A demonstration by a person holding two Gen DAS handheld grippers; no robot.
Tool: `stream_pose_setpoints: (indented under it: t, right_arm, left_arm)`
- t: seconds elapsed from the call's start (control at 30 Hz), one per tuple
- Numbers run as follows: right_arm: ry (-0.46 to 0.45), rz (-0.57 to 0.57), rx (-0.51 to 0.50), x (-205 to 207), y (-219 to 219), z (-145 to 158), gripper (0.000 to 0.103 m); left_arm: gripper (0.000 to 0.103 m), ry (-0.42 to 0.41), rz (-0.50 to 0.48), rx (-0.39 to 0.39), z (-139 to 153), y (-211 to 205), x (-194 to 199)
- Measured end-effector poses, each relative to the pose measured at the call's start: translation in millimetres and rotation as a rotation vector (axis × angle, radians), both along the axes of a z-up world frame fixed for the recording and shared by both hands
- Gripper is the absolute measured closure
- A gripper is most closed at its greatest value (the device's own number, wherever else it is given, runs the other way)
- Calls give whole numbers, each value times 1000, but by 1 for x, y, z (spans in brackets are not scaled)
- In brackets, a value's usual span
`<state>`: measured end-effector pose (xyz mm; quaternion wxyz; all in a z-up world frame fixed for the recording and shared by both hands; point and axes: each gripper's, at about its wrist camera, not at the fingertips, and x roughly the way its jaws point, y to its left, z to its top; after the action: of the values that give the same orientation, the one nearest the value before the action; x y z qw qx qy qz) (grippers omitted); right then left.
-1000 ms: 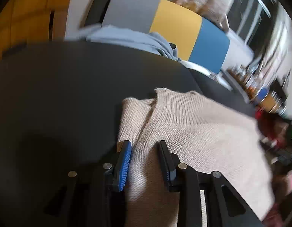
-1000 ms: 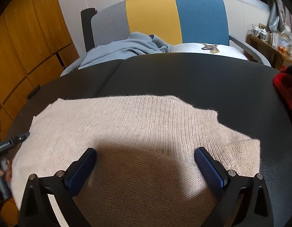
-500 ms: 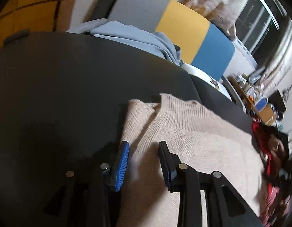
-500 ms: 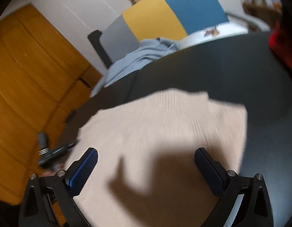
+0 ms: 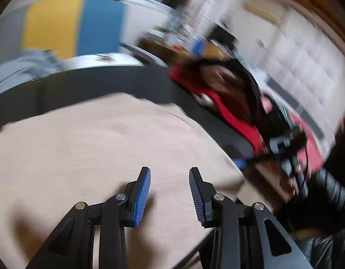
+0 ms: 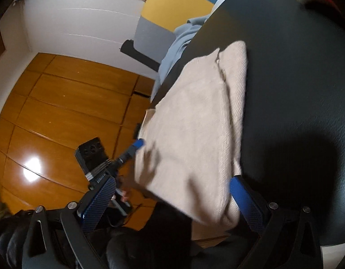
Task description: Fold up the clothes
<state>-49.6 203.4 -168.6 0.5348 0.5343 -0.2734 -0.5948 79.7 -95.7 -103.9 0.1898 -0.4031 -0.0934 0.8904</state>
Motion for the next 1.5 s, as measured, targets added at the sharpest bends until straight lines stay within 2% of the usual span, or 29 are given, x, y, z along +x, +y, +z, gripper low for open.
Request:
stream_pose_setpoints:
  t: [0.1,0.17,0.27,0.3,0.37,0.47,0.57,0.6,0.67,0.7,0.77,0.83,0.87,0.97,1.07,1.13,1.23,1.27,1.33,1.5]
  right_arm:
    - [-44,97,-48,8,-8,-1,0]
    - [-47,172,-58,15,-19,0,0]
    - [-66,246,-68,17,-36,-1,0]
    - [-69,281,-50,18,-43,-2,0]
    - [-32,388,108,25,-55,-7,0]
    - [-13,440,251,23,-55,-4,0]
    - [51,417,358,25,-48,8,0]
    - [72,403,406,24,-45,10,0]
    - [102,347,479,19,-39,15,0]
    - [117,304,480,16,-36,21,0]
    - [157,226,396,10,-37,42,0]
    - [236,147,302,5,-48,64,0]
    - [270,104,247,1,-54,71,0]
    - [277,3,136,-20,-83,76,0]
    - [237,-89,85,-46,-115,61,0]
    - [234,-137,127,-58,-127,46,0]
    - [308,-243,304,-69,-138,26,0]
    - [330,-266,320,-70,-135,20,0]
    - [397,-273,307,-64,-136,20,2]
    - [607,-210,541,-44,-176,22,0]
  left_arm:
    - [67,-77,-76,-27,-21,21,-16]
    - [68,-126,-59,-19,-37,20,-25]
    - [69,-156,-39,71,-42,4,-32]
    - [72,-162,-40,80,-43,1,-33]
    - [75,-165,-40,90,-45,-2,-33]
    - [75,-161,-30,109,-46,0,-31]
    - [73,-159,-27,94,-39,3,-31]
    - [70,-155,-28,86,-36,4,-31]
    - [69,-123,-9,71,-26,2,-31]
    - [68,-95,11,68,-18,-2,-32]
    - [68,-50,60,94,-7,-16,-35]
    - [66,-28,122,115,0,-30,-42]
    - [66,-24,164,99,1,-39,-44]
    - [66,-20,231,76,0,-54,-43]
    - [66,-15,319,19,-6,-69,-34]
    - [66,-26,357,10,-12,-76,-31]
    - [67,-20,393,52,-10,-90,-17]
    - [67,-18,405,66,-9,-95,-12]
    - [67,-13,429,93,-8,-105,-2]
    - [64,-2,487,163,-5,-130,23]
